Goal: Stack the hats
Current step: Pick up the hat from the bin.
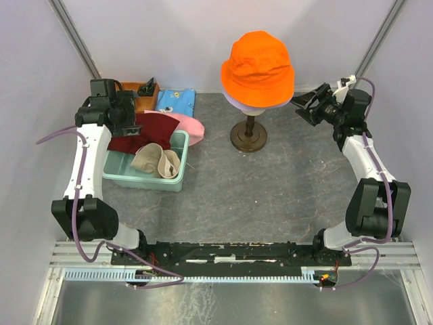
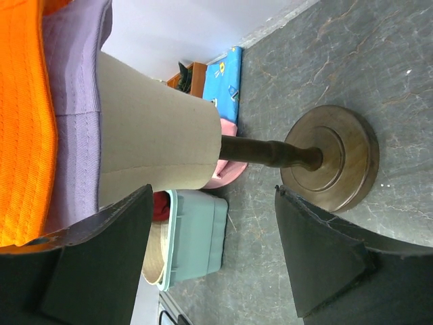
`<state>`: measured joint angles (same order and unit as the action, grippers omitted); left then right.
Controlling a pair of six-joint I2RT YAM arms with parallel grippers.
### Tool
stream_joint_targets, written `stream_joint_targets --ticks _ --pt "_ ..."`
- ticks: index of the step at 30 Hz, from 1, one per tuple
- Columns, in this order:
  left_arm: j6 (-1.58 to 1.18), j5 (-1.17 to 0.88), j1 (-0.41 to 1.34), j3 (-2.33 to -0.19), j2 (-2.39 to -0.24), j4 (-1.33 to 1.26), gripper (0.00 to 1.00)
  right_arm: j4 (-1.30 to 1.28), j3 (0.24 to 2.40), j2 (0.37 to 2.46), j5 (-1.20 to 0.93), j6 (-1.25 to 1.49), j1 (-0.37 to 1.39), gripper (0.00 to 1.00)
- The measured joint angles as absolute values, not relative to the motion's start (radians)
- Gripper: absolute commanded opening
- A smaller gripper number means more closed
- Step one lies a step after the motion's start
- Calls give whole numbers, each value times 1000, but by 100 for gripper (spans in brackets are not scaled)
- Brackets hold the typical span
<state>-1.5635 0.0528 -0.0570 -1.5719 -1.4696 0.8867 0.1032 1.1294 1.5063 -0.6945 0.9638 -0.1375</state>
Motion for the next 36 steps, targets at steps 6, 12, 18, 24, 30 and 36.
stream_joint_targets --ticks 6,12,18,24,30,36 --pt "-1563 50 -60 -1571 -1475 897 99 104 1129 1506 -694 965 -154 80" --pt "-1563 46 -60 -1501 -1473 876 99 105 1129 1507 -695 968 -157 80" --pt "-1562 43 -62 -1457 -1481 868 99 105 1129 1506 -695 968 -162 80" --pt "-1559 37 -67 -1456 -1492 836 99 111 1129 1506 -695 970 -167 80" --pt "-1547 -3 -71 -1419 -1505 797 99 120 1126 1506 -695 973 -169 80" --pt "-1502 -41 -71 -1382 -1491 778 99 128 1121 1506 -695 983 -170 80"
